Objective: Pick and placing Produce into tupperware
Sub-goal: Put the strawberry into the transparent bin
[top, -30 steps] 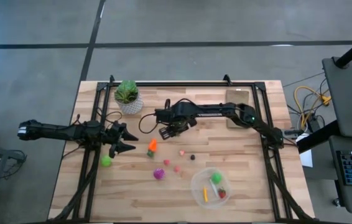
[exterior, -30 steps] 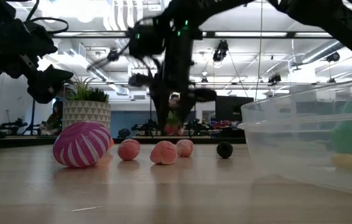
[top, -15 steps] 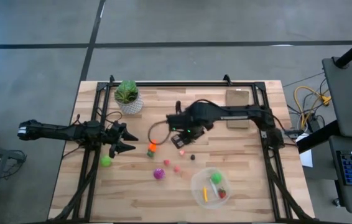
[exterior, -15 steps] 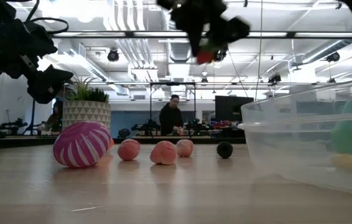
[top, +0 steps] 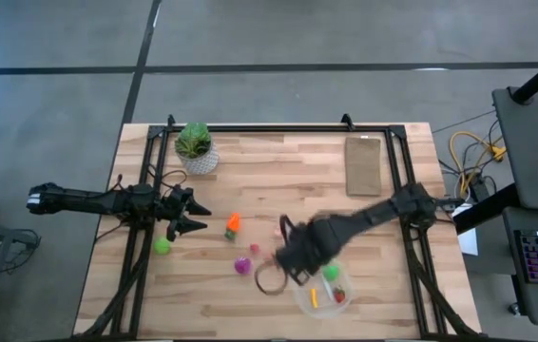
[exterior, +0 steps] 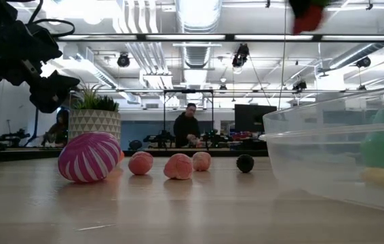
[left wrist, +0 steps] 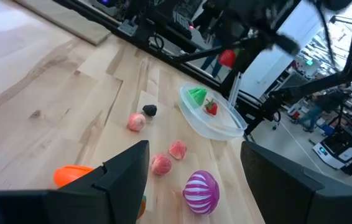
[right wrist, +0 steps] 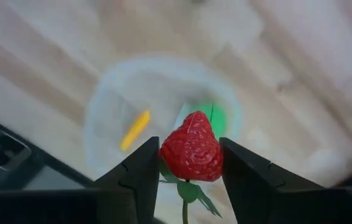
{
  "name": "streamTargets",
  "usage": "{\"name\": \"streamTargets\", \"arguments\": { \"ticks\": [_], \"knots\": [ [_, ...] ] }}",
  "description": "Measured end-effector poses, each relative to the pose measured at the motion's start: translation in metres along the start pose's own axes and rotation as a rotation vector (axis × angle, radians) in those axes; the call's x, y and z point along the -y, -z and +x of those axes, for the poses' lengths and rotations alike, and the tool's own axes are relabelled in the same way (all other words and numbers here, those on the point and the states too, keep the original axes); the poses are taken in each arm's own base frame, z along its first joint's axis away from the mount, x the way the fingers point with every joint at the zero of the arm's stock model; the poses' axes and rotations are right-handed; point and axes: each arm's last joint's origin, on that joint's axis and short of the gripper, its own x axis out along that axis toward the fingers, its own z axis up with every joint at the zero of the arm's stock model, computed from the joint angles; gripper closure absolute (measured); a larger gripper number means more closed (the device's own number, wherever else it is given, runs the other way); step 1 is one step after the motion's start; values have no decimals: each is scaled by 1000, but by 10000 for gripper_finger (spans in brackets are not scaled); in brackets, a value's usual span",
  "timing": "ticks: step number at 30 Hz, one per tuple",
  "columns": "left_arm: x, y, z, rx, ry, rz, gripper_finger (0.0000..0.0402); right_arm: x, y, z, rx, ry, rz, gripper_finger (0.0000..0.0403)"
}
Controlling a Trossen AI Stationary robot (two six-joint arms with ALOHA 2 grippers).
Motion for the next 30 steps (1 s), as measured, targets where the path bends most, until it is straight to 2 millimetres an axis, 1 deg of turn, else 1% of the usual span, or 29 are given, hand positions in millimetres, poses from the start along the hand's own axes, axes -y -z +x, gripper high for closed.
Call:
{"name": "streamTargets", "arguments": {
  "ticks": [3, 5, 9, 14, 17, 20, 23, 26, 30],
  "knots": [
    [0, 0, 0, -3, -2, 0, 162, -9, 17, 16, -16, 5, 18, 252],
    [0, 0, 0, -3, -2, 0, 162, -15, 20, 29, -8, -27, 40, 253],
    [-1, 1, 0, -4, -3, 0, 162, -20, 17, 59, 10, -54, 93, 256],
    [-1, 1, 0, -4, -6, 0, 162, -8, 16, 93, 13, 40, 151, 255],
    [-1, 1, 0, -3, -6, -2, 162, -9, 14, 108, 11, -8, 143, 255],
    [-1, 1, 0, -2, -6, -2, 162, -10, 12, 113, 18, -42, 165, 252],
    [-1, 1, 0, -2, -6, -2, 162, -8, 12, 113, 26, -15, 217, 242],
    [-1, 1, 0, -2, -5, -2, 162, -6, 12, 113, 30, 0, 227, 222],
    [-1, 1, 1, -12, -11, -3, 162, -6, 13, 112, 21, 1, 201, 186]
  ]
}}
